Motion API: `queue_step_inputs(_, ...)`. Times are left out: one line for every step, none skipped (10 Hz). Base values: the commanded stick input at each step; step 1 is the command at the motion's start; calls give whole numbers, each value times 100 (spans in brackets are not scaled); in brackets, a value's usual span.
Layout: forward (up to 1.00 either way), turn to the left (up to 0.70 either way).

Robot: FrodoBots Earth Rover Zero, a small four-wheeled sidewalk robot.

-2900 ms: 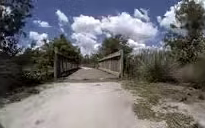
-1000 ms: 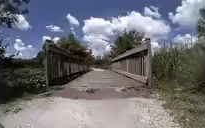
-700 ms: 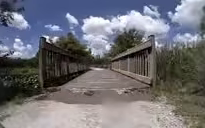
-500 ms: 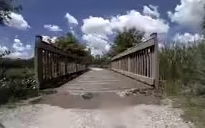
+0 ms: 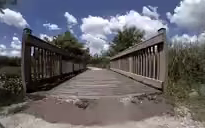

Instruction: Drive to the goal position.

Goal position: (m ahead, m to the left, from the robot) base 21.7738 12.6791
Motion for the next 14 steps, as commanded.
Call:
queue_step_inputs(69,0)
queue_step_inputs(69,0)
queue_step_inputs(69,0)
queue_step_inputs(69,0)
queue_step_inputs(70,0)
queue_step_inputs(70,0)
queue_step_inputs(69,0)
queue_step_inputs(69,0)
queue_step_inputs(69,0)
queue_step_inputs(69,0)
queue_step_inputs(69,0)
queue_step_inputs(69,0)
queue_step_inputs(69,0)
queue_step_inputs(69,0)
